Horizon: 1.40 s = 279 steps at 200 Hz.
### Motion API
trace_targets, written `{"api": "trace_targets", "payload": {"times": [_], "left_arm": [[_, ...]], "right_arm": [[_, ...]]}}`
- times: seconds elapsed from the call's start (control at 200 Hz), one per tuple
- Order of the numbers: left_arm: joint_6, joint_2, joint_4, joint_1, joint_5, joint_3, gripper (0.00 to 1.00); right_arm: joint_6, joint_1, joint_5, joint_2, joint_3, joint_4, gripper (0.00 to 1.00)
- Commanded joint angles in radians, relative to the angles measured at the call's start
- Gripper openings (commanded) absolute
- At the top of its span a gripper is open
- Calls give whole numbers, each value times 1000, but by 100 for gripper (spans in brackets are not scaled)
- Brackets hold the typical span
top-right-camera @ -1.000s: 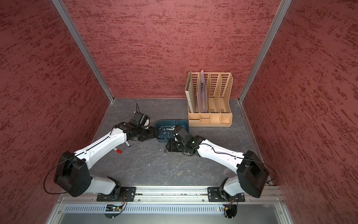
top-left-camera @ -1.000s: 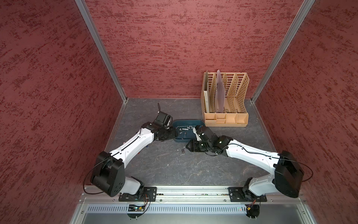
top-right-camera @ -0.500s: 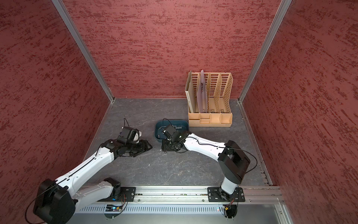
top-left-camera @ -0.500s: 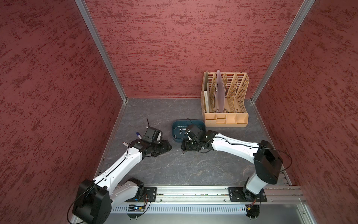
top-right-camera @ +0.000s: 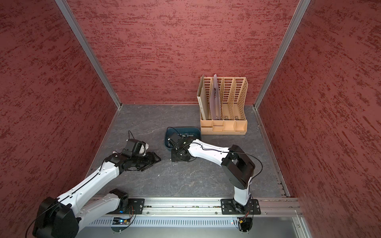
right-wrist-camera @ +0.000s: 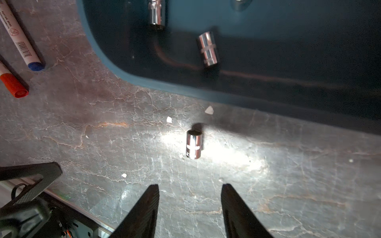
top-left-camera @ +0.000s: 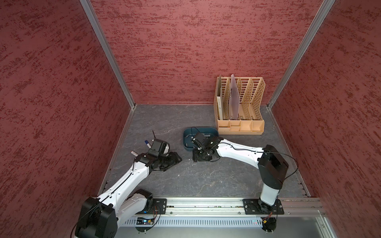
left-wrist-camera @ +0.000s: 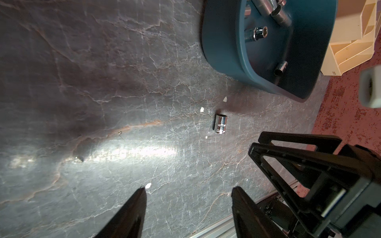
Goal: Put the socket on the desktop into the storage box
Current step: Pick up the socket head at the center of the board.
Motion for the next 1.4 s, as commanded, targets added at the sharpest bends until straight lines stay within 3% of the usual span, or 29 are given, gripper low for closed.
{"api": "trace_targets", "payload": {"times": [0.0,0.15,1.102,1.393], "left_arm": [[-12,-13,19,8,12,-16,68],[-23,-17,23,11,16,-25,68],[-37,-30,19,19,10,-46,68],[-37,-23,23,24,12,-49,68]], "right_arm": [[-13,11,33,33,44,-41,53],[-14,12,38,72,69,-52,47],[-21,17,54,223,160,-76,37],[-27,17,51,258,175,-79,30]]}}
